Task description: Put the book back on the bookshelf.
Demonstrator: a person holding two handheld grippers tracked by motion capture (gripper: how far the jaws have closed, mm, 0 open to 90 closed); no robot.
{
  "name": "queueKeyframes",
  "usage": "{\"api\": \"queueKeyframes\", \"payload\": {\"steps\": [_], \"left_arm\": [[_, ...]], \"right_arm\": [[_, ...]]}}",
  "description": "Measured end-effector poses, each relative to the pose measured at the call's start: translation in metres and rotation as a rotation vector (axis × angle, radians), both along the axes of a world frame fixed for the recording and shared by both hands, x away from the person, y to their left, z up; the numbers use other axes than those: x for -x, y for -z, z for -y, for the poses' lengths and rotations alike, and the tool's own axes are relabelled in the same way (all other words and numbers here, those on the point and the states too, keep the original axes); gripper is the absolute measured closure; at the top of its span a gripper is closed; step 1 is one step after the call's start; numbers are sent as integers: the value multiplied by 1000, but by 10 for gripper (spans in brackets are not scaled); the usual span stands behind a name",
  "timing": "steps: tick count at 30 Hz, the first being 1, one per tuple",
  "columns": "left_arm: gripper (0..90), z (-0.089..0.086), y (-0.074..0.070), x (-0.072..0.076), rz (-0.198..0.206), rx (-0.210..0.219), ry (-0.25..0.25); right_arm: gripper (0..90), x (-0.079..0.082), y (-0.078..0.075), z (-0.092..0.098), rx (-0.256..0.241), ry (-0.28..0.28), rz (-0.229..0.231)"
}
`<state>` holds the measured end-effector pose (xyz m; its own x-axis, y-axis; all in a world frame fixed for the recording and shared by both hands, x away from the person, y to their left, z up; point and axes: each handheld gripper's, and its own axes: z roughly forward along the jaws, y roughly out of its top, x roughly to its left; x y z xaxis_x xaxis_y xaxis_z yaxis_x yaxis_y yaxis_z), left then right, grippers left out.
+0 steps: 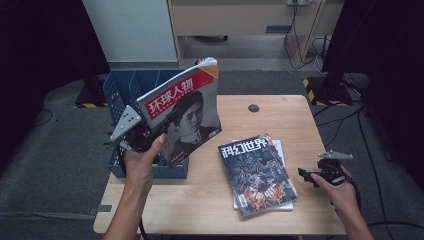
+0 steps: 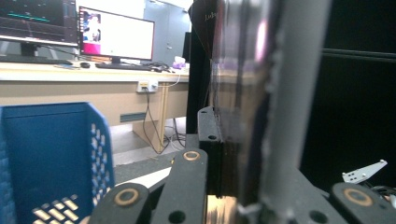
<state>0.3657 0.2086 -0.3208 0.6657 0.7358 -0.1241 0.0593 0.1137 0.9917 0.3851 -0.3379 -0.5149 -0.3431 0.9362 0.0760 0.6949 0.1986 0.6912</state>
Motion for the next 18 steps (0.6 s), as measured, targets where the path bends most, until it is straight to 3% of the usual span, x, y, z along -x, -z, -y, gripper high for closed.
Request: {"api": "queueKeyframes", "payload": {"steps": [6, 18], "left_arm": [[866, -16, -2, 5, 12, 22, -24], [867, -37, -1, 11, 1, 17, -70]], "right_arm": [[132, 0, -1, 2, -2, 5, 5], [133, 0, 2, 1, 1, 6, -7]]}}
